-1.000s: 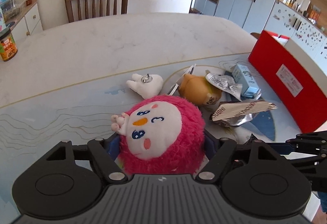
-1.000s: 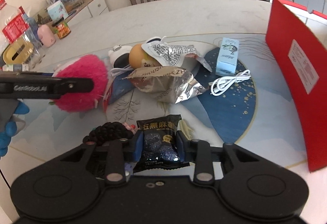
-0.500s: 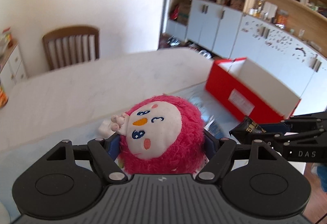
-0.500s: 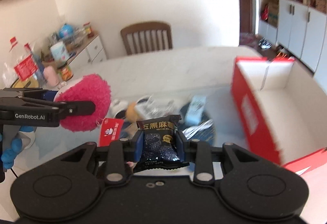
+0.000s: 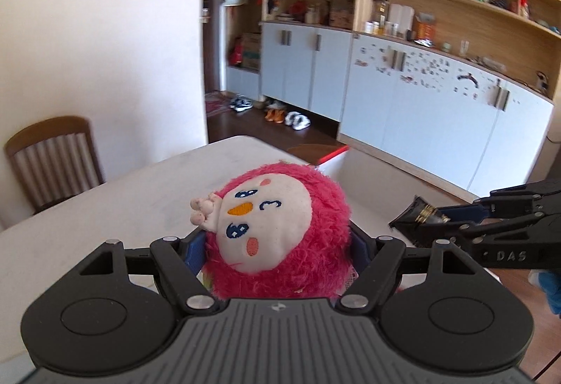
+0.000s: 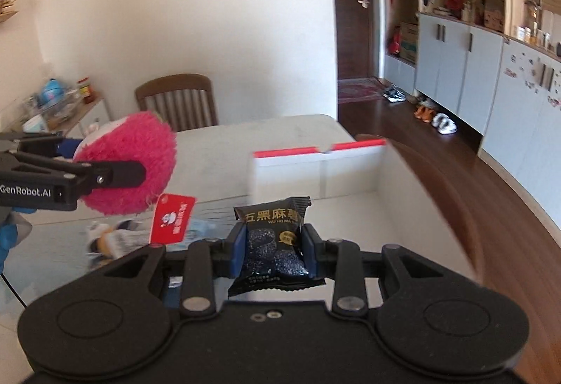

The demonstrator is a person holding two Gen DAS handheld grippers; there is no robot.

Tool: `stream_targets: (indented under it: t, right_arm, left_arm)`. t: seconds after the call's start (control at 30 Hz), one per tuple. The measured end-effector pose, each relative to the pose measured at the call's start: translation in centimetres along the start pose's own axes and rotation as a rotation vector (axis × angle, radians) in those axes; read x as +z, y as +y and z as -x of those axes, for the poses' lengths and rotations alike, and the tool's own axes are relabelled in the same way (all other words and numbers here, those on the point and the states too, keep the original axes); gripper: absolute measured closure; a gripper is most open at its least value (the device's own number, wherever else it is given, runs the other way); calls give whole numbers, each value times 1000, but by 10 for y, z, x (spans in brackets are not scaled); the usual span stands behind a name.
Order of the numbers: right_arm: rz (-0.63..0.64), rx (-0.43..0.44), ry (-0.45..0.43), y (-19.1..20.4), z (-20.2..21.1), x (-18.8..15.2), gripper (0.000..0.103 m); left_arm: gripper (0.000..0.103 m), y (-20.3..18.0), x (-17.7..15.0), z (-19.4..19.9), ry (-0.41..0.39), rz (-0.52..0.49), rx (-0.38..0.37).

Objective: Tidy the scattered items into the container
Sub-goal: 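Carry both items into the red box and open both tools to release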

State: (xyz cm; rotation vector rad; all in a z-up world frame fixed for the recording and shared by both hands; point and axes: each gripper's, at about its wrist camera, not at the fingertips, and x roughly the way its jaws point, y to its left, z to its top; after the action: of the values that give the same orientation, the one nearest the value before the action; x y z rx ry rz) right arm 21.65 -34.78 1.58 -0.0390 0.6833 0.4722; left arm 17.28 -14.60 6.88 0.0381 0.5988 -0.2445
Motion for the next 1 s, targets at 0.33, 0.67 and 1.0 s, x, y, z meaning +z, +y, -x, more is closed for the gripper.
stream_targets:
  t: [0.33, 0.67, 1.0]
  right_arm:
    - [-17, 4, 67, -65, -38, -2, 0]
    - [7, 16, 189, -88, -77, -15, 0]
    - [61, 32, 317, -88, -102, -19, 0]
  left_arm:
    - [27, -81, 27, -104, 78, -92, -43]
    - [26, -105, 20, -190, 236, -192, -33]
    - [26, -112, 16, -239, 406, -255, -58]
